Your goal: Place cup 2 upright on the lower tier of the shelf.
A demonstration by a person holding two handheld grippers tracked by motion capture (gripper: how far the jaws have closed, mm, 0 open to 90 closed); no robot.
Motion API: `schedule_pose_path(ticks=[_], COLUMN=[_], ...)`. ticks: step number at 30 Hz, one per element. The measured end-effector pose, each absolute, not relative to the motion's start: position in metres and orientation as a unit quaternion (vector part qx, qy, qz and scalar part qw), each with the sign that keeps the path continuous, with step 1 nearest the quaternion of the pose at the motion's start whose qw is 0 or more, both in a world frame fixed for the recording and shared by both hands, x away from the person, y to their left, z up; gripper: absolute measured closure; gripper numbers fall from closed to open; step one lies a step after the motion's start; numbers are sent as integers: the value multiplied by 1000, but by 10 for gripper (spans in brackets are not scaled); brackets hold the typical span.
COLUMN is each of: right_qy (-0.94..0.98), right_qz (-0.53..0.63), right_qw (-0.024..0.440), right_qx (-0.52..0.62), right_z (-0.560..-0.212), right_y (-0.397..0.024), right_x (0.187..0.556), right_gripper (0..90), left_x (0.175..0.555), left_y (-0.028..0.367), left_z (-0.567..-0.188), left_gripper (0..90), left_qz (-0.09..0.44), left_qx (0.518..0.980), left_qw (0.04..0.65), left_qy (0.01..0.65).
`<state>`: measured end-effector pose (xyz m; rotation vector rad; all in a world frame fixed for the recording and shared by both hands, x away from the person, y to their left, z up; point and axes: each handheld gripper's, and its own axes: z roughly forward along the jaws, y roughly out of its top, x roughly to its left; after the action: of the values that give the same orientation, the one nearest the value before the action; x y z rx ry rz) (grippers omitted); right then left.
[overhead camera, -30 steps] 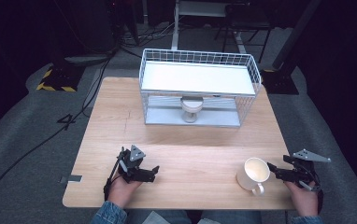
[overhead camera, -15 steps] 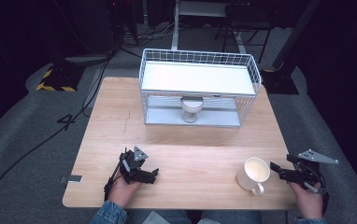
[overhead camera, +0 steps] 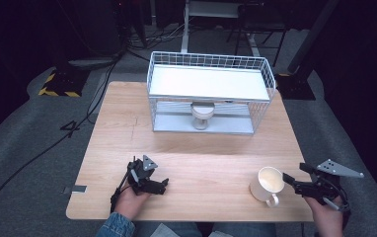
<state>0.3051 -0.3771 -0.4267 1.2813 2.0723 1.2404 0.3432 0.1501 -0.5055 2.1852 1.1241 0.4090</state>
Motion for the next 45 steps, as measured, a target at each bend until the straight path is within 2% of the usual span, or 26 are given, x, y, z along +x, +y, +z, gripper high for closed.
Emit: schedule_pose_path(ticks=[6, 14, 41, 45], right_qy=[748, 766, 811, 815], right_qz=[467, 452, 380, 374], right_qw=[176, 168, 169, 166], right_qx=[437, 424, 411, 411], right_z=[-423, -431, -456, -459], right_y=[-358, -335, -312, -311], right_x=[299, 299, 306, 307], right_gripper=[77, 0, 0, 50], left_x=[343, 343, 344, 344], left_y=[149, 149, 149, 149], left_z=[-506, -506, -506, -506], left_gripper=[0, 0, 0, 0], left_qz=[153, 153, 153, 153], left_qx=[830, 830, 830, 830], left_qw=[320, 321, 321, 320], left_qy=[429, 430, 430, 430])
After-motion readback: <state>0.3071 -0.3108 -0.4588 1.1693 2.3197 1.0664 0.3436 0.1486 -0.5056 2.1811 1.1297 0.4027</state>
